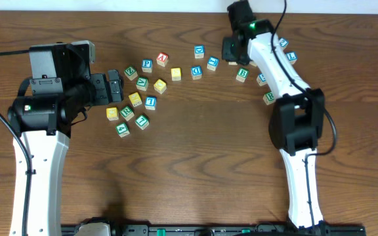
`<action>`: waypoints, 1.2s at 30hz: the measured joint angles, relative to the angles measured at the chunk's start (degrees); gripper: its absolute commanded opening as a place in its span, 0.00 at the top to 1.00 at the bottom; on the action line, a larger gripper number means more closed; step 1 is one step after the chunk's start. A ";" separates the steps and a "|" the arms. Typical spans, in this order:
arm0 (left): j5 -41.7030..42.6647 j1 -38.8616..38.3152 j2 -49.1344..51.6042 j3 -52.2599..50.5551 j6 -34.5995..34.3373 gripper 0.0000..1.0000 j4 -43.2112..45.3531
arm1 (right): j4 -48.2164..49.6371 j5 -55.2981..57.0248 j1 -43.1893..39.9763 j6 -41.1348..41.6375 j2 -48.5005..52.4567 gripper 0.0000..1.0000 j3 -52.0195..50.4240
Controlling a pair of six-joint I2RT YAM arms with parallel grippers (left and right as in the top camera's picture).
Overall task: Spell out CORL
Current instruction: 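Lower the right gripper and grasp the yellow C block, then carry the yellow C block to the table center and lower it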
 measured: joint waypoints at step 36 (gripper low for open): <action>0.00 0.00 0.00 0.00 0.00 0.01 -0.04 | -3.06 -3.41 18.60 8.44 -5.62 0.83 -15.30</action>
